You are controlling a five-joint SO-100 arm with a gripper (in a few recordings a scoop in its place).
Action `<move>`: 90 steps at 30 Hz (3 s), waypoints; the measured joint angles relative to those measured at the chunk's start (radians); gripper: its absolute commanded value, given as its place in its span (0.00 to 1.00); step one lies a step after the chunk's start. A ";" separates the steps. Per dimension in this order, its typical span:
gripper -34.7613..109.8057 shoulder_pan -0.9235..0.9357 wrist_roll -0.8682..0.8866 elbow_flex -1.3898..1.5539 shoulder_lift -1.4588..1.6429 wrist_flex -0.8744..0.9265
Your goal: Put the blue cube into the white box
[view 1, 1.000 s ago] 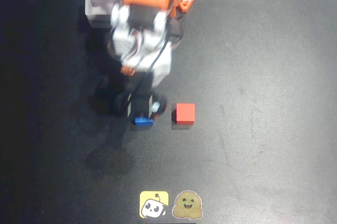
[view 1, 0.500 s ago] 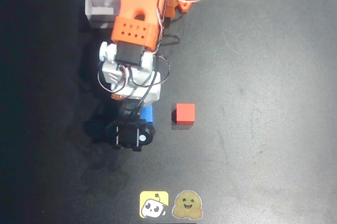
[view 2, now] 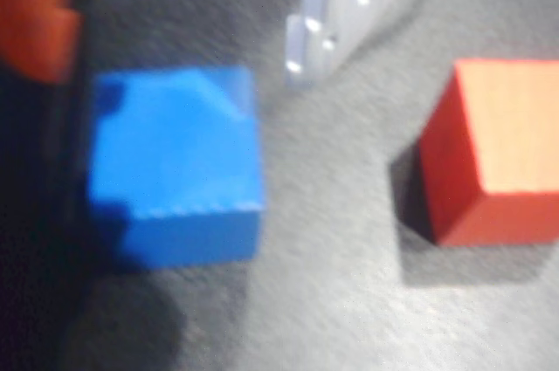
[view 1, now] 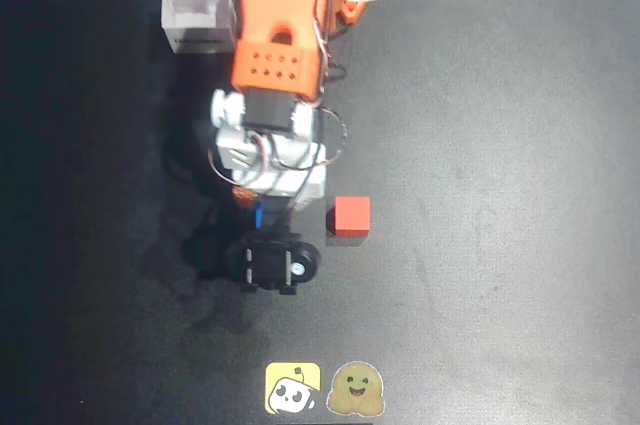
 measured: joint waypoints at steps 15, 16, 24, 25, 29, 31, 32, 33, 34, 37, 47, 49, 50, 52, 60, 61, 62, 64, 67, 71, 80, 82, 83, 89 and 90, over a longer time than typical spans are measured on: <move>0.39 -0.012 0.023 0.000 -0.103 -0.112; 0.39 -0.012 0.026 0.002 -0.114 -0.114; 0.25 -0.009 0.051 0.021 -0.163 -0.118; 0.24 -0.009 0.051 0.021 -0.166 -0.118; 0.24 -0.008 0.061 0.023 -0.169 -0.118; 0.24 -0.008 0.074 0.023 -0.169 -0.118; 0.24 -0.005 0.084 0.023 -0.169 -0.117; 0.24 -0.002 0.100 0.023 -0.169 -0.106; 0.24 0.002 0.115 0.023 -0.169 -0.094; 0.24 0.009 0.176 0.025 -0.140 -0.037; 0.24 0.181 0.316 0.025 0.100 0.209; 0.24 0.262 0.316 0.025 0.149 0.268; 0.24 0.304 0.314 0.025 0.173 0.299; 0.24 0.400 0.295 0.025 0.218 0.354; 0.24 0.792 0.206 0.037 0.403 0.479; 0.24 0.831 0.198 0.040 0.425 0.485; 0.24 0.873 0.186 0.054 0.456 0.489; 0.24 0.957 0.158 0.098 0.514 0.497; 0.24 1.031 0.140 0.149 0.563 0.497; 0.24 1.058 0.133 0.184 0.594 0.497; 0.24 1.066 0.167 0.316 0.669 0.497; 0.24 1.063 0.183 0.347 0.686 0.497; 0.24 1.066 0.190 0.356 0.689 0.497; 0.29 1.098 0.209 0.360 0.692 0.497; 0.31 1.098 0.209 0.360 0.692 0.495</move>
